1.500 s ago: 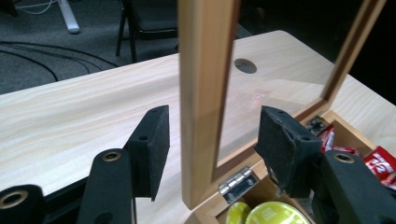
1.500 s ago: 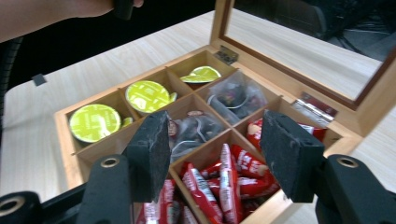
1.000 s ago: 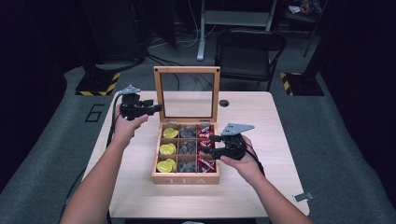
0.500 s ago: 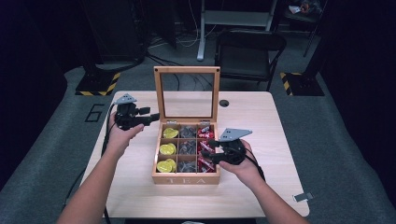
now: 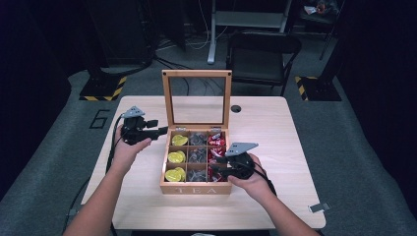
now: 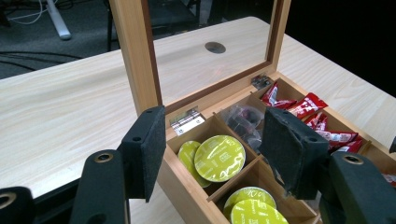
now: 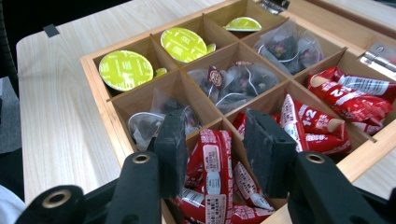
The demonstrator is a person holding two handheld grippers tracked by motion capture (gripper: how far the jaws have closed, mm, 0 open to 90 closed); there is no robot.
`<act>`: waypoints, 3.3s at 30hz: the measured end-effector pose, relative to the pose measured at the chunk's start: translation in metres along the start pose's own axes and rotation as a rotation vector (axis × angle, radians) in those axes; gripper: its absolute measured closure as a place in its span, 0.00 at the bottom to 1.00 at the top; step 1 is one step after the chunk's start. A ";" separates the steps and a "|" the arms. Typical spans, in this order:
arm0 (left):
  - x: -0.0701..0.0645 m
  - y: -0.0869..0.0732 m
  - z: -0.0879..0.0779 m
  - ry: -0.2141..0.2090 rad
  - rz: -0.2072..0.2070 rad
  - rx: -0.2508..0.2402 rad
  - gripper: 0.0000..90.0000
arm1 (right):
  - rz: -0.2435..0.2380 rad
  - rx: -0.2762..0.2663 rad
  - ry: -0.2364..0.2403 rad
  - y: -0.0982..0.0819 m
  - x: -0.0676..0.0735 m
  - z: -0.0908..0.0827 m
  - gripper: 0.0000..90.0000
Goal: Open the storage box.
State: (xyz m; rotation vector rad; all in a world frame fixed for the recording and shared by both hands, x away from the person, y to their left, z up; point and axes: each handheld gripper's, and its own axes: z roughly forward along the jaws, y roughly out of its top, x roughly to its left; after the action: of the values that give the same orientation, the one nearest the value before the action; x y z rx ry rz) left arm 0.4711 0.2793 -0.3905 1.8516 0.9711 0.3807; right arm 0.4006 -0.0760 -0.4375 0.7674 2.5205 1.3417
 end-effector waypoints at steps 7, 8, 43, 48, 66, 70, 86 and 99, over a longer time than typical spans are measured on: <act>-0.003 -0.003 0.000 -0.011 -0.008 -0.011 0.47 | 0.012 0.021 0.002 -0.006 -0.001 0.006 0.65; -0.004 -0.003 -0.001 -0.011 -0.009 -0.011 0.47 | 0.013 0.023 0.003 -0.007 -0.001 0.007 0.65; -0.013 -0.026 -0.005 -0.016 -0.046 -0.022 0.48 | 0.047 0.086 0.021 -0.021 -0.003 0.022 0.77; -0.013 -0.031 -0.008 -0.009 -0.059 -0.033 0.48 | 0.044 0.083 0.027 -0.021 -0.002 0.022 0.78; -0.016 -0.043 -0.013 -0.006 -0.050 -0.012 0.47 | 0.018 0.075 0.012 -0.021 0.001 0.020 0.81; -0.017 -0.045 -0.017 -0.014 -0.069 -0.031 0.47 | 0.022 0.047 0.003 -0.019 0.002 0.016 0.82; -0.015 -0.055 -0.023 0.017 -0.070 -0.014 0.47 | 0.016 -0.007 -0.011 -0.002 0.000 -0.001 0.82; -0.015 -0.061 -0.026 0.020 -0.087 -0.013 0.47 | 0.014 -0.040 -0.027 0.010 -0.002 -0.018 0.82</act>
State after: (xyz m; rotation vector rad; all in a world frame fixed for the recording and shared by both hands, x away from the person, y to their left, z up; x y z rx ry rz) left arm 0.4178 0.2962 -0.4284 1.7903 1.0569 0.3525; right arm 0.3990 -0.0860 -0.4195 0.7905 2.4642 1.3727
